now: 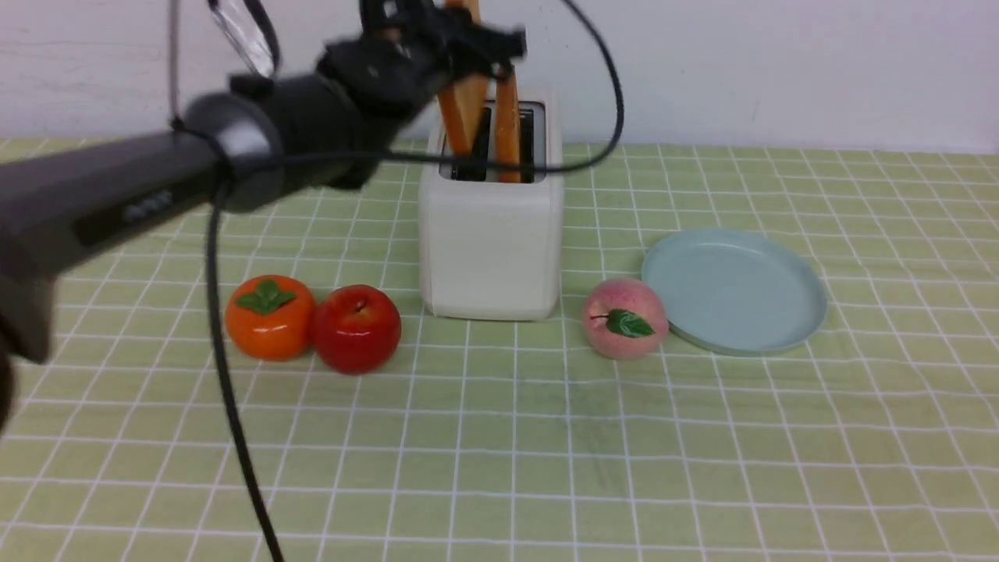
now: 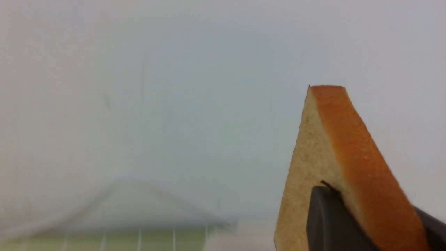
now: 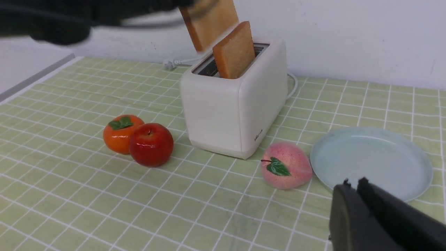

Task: Take toasted bread from bread machine on green coffee tablecloth place on plate.
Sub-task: 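Reach for a toast slice standing in the toaster with the left gripper, then place the slice of bread on the plate with the left gripper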

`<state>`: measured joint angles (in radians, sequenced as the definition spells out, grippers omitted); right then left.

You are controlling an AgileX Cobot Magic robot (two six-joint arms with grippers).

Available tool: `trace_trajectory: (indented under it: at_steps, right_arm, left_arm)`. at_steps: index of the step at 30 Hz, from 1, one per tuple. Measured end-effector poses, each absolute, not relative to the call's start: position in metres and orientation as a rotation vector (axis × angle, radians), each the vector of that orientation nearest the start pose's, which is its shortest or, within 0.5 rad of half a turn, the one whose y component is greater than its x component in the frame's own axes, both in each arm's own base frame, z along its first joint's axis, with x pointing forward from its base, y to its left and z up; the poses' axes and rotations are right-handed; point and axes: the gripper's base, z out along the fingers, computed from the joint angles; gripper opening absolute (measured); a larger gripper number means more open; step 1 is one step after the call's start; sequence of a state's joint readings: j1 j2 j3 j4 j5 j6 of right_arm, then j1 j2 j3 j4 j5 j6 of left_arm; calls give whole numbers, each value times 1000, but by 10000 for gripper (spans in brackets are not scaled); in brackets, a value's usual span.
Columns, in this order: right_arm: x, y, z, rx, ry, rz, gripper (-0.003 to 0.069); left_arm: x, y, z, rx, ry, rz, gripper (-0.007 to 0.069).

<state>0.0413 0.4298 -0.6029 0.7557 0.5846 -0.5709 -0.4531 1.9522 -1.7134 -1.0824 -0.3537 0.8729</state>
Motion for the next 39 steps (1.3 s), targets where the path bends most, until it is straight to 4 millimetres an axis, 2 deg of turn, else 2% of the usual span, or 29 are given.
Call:
trace_trajectory:
  at_steps: [2,3,4,5,8,10,12,13,14,15,18,24,26,28,31,39]
  right_arm:
    - [77,38,346,-236,1750,440,35]
    - [77,38,346,-236,1750,440,35]
    - [77,38,346,-236,1750,440,33]
    - [77,38,346,-236,1750,440,31]
    - [77,38,345,-238,1752,441,15]
    - [77,39,345,-245,1762,448,2]
    - [76,40,343,-248,1783,469,-1]
    - [76,40,343,-247,1783,470,-1]
    - [75,41,341,-254,1809,486,-1]
    - [74,41,340,-254,1813,487,-1]
    - [72,42,335,-268,1884,505,-1]
    - [69,38,322,-235,2031,456,-1]
    - [68,36,320,-226,2059,443,-1]
    - [67,34,316,-214,2114,417,-1]
    - [65,33,312,-221,2157,404,-1]
    - [64,34,311,-224,2175,412,-1]
  left_arm:
    - [428,-177,390,-41,1481,-272,117]
    - [426,-177,393,-43,1476,-273,117]
    - [415,-173,412,-37,1441,-295,117]
    - [409,-172,421,-25,1435,-325,117]
    - [396,-178,434,46,1468,-452,117]
    - [385,-192,433,175,1557,-600,117]
    - [375,-210,422,309,1655,-730,117]
    - [374,-212,421,322,1665,-741,117]
    - [367,-232,405,428,1748,-835,117]
    - [367,-234,404,431,1752,-837,117]
    - [360,-274,370,548,1846,-916,117]
    - [361,-330,314,609,1904,-905,117]
    - [365,-337,307,608,1909,-913,117]
    - [378,-351,293,593,1912,-938,117]
    - [392,-362,288,578,1887,-955,117]
    - [421,-379,258,473,1864,-938,117]
